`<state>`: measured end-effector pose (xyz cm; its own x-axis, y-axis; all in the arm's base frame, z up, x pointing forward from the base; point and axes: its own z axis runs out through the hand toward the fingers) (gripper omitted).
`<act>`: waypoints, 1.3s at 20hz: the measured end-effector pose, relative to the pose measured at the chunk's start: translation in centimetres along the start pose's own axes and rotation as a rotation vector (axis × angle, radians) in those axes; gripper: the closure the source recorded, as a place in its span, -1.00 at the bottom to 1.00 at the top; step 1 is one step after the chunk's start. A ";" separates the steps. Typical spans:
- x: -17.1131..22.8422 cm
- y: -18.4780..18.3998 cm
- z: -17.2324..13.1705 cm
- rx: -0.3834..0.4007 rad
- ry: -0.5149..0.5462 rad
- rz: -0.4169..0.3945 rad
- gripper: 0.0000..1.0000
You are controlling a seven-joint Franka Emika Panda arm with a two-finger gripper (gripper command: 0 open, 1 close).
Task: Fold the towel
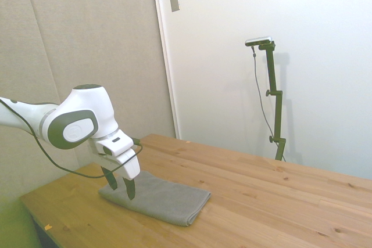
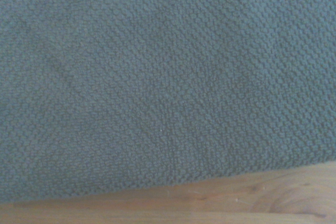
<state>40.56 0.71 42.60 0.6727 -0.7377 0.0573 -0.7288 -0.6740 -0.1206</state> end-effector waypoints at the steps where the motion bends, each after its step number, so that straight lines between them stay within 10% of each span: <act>1: 0.0 -0.1 -0.1 0.002 0.001 -0.001 -1.00; 9: -3.1 -8.9 -1.9 -0.058 0.131 -0.080 -1.00; 18: -10.5 -21.1 4.8 -0.259 0.398 -0.112 -1.00; 26: -17.1 -25.7 8.1 -0.340 0.430 -0.134 -1.00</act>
<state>48.82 30.89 36.70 0.7019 -0.5462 0.4572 -0.6883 -0.6853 0.2379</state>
